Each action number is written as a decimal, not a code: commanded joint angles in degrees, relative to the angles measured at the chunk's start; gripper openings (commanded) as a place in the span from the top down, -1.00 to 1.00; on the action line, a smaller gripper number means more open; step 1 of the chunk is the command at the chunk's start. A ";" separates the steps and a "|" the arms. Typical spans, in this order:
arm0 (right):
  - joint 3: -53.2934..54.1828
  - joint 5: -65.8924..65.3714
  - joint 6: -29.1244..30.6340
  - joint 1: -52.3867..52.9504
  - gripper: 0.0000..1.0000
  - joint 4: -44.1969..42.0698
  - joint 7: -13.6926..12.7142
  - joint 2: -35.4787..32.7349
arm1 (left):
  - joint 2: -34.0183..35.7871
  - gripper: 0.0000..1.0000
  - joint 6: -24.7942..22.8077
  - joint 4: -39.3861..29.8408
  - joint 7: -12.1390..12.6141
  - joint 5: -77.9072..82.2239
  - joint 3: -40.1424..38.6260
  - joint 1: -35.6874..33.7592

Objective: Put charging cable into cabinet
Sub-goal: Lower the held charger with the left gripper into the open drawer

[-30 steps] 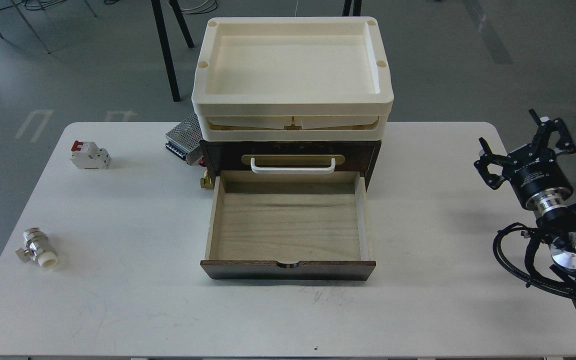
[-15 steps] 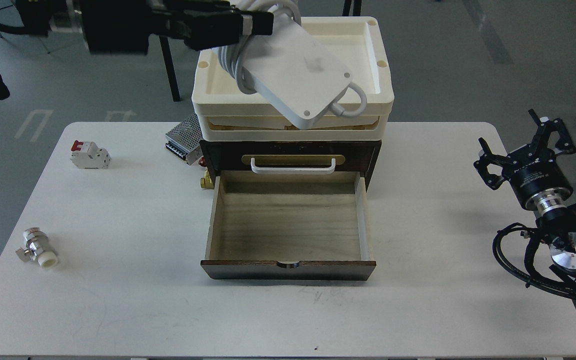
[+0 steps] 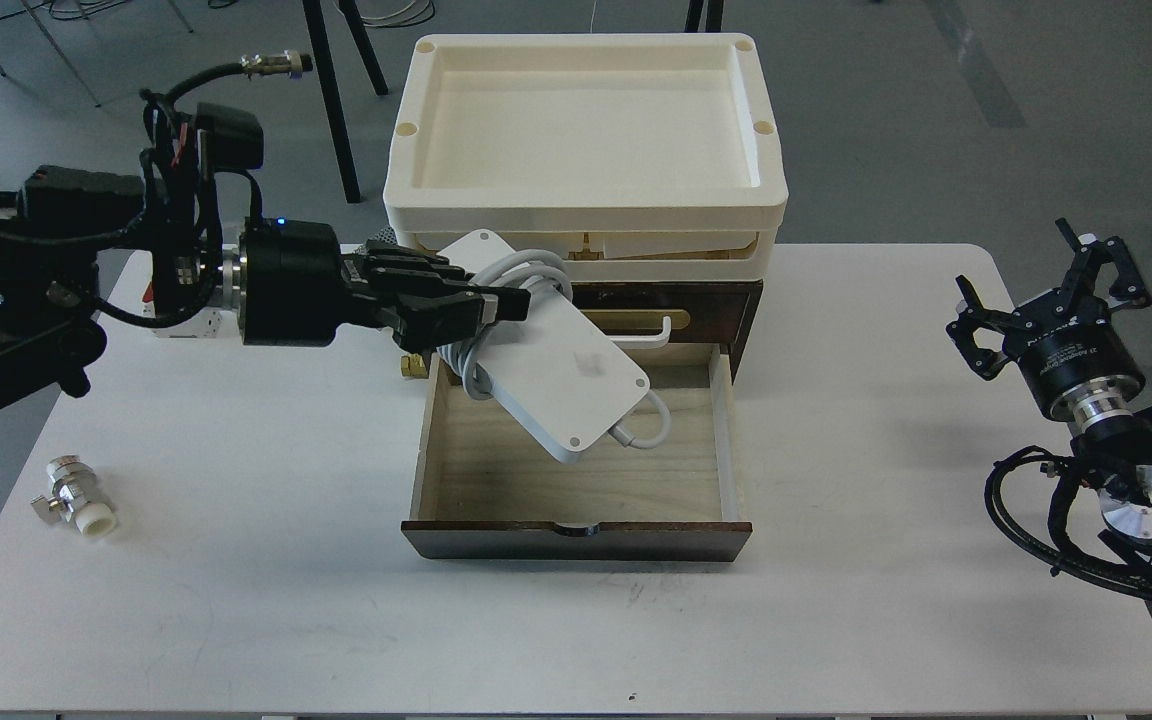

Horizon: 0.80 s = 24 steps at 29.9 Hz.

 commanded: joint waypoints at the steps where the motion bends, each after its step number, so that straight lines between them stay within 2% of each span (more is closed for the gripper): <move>1: 0.01 0.00 0.00 0.00 -0.99 0.00 0.00 0.00 | -0.56 1.00 2.53 0.44 -0.01 0.54 -0.01 5.42; 5: 0.01 0.00 0.00 0.00 -0.99 0.00 0.00 0.00 | -1.96 1.00 7.53 0.88 -0.01 0.63 -0.01 12.10; 9: 0.01 0.00 0.00 0.00 -0.99 0.00 0.00 0.00 | -4.07 1.00 10.88 3.24 -0.01 0.63 -0.01 15.19; 18: -0.08 0.00 0.00 0.00 -0.99 0.09 0.00 0.00 | -11.10 1.00 13.87 8.52 -0.01 -0.43 -0.10 15.89; 24: -0.08 0.00 0.00 0.00 -0.99 0.09 0.00 0.00 | -14.52 1.00 14.23 13.00 -0.01 -0.25 -0.10 18.35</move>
